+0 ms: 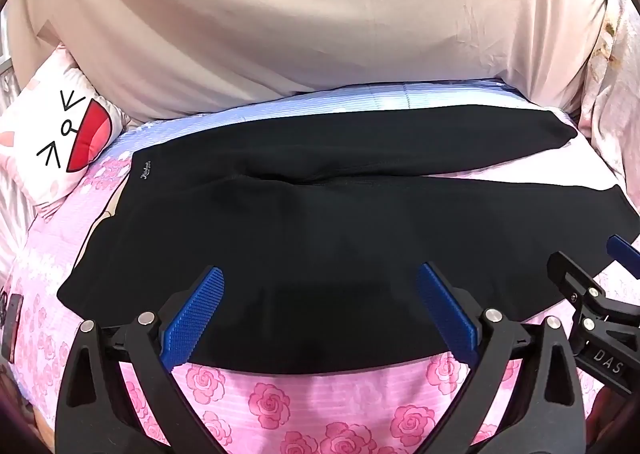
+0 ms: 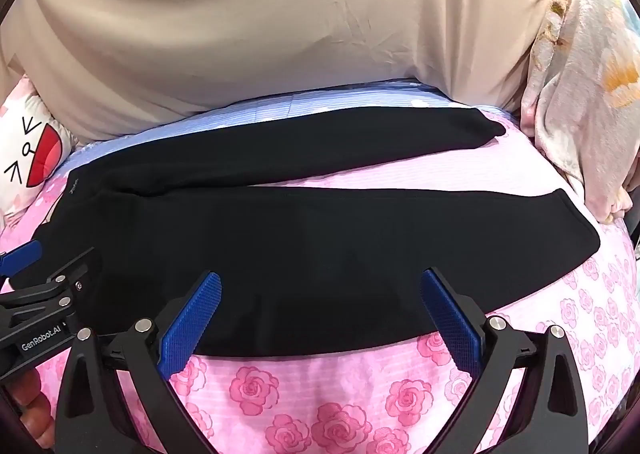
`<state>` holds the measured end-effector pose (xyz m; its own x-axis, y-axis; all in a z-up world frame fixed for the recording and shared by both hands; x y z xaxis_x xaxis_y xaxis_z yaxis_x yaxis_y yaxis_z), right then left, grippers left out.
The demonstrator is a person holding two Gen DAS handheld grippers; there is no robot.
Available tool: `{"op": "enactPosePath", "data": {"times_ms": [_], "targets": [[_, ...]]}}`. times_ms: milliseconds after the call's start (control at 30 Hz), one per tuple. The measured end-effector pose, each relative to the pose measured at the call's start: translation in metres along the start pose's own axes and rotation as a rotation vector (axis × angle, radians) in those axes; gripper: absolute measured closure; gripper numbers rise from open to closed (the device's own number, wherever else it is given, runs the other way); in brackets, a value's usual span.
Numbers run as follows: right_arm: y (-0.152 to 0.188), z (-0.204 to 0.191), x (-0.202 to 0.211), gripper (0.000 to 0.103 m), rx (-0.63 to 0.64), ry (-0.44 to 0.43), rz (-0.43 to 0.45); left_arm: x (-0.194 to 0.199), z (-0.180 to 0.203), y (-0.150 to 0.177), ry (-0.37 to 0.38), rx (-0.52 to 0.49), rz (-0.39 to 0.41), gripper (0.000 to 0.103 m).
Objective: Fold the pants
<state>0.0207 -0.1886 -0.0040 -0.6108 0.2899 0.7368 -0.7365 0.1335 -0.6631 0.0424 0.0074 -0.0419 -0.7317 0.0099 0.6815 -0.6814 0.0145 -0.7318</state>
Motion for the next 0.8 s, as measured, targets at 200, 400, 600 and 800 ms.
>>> {"op": "enactPosePath", "data": {"times_ms": [200, 400, 600, 800], "targets": [[-0.0001, -0.0008, -0.0011, 0.005, 0.0, 0.001, 0.003, 0.0004, 0.0, -0.0018, 0.0, 0.0, -0.004, 0.008], [0.0002, -0.0023, -0.0003, 0.005, 0.001, 0.0, 0.003, -0.0005, -0.0007, -0.0021, -0.005, 0.003, -0.007, 0.008], [0.0011, -0.0028, -0.0007, 0.005, -0.002, 0.0, 0.002, -0.0013, -0.0014, -0.0018, -0.007, 0.002, -0.008, 0.007], [0.0018, -0.0039, -0.0008, 0.005, -0.002, 0.002, 0.001, -0.0032, -0.0008, -0.0018, -0.008, -0.003, -0.011, 0.007]]}}
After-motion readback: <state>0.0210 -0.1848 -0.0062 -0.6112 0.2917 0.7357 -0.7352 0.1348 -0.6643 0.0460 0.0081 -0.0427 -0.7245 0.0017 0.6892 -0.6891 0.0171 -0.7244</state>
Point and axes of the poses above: each gripper's, at about its wrist camera, not at the fingertips, and x roughly against the way its jaws point, z to its right, y to its underside, the point moved 4 cm from there along -x, roughly the way its jaws point, and after that the axes turned 8 degrees about x, right-handed, at the moved point
